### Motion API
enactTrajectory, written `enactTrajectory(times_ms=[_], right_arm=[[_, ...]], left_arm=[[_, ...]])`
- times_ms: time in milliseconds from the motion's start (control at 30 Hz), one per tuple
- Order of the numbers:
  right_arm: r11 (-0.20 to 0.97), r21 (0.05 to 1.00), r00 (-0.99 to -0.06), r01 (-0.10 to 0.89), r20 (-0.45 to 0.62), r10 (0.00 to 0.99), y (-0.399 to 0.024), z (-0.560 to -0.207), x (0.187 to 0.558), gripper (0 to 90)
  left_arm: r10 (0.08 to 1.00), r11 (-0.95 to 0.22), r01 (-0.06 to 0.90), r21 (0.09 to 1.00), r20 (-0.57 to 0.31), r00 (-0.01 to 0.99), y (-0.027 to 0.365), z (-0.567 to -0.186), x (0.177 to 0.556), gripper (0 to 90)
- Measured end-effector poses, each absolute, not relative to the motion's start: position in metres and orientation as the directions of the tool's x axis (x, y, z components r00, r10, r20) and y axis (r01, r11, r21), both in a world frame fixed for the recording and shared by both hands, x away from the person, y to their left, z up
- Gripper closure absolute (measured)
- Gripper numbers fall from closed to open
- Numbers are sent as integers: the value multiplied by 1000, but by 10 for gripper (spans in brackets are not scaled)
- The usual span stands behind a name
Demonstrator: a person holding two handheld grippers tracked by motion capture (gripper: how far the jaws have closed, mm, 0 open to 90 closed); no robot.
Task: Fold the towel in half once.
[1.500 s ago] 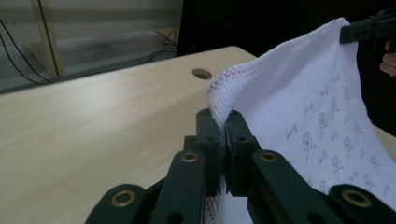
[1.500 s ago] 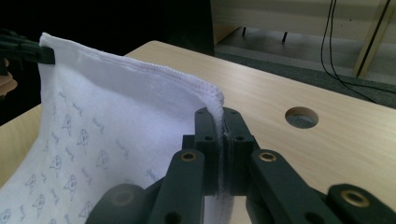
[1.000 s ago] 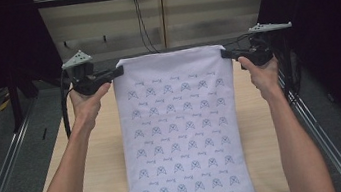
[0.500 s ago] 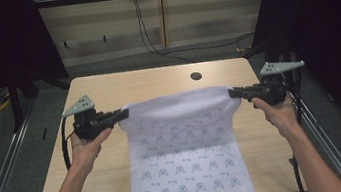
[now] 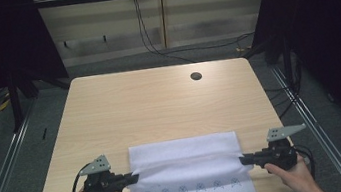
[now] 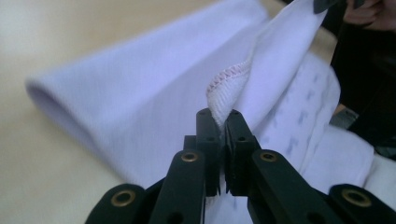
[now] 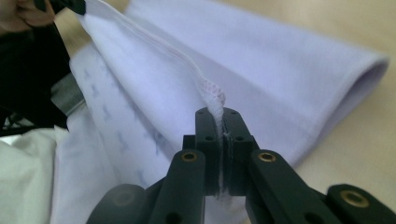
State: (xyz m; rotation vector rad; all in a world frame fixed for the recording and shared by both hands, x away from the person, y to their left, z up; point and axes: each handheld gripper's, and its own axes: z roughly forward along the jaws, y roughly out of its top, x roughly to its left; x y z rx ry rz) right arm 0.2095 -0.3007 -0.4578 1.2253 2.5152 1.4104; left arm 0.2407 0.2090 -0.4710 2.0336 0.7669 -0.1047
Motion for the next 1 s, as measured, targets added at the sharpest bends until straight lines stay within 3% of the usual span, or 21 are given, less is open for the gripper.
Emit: enactTrajectory(times_ms=[167, 367, 700, 1000], right_arm=[[340, 639, -661, 690, 366, 655, -293, -482, 206, 867], [373, 617, -661, 693, 337, 671, -288, -486, 213, 867], [361, 601, -634, 713, 334, 697, -285, -496, 233, 869], [304, 621, -575, 722, 296, 762, -284, -497, 280, 870]], left_arm=[[488, -447, 598, 665, -378, 787, 202, -487, 239, 866], [515, -466, 618, 634, -373, 772, 199, -497, 252, 866], [534, -447, 613, 651, -356, 767, 194, -501, 276, 869], [600, -407, 605, 684, -299, 742, 183, -503, 334, 869]])
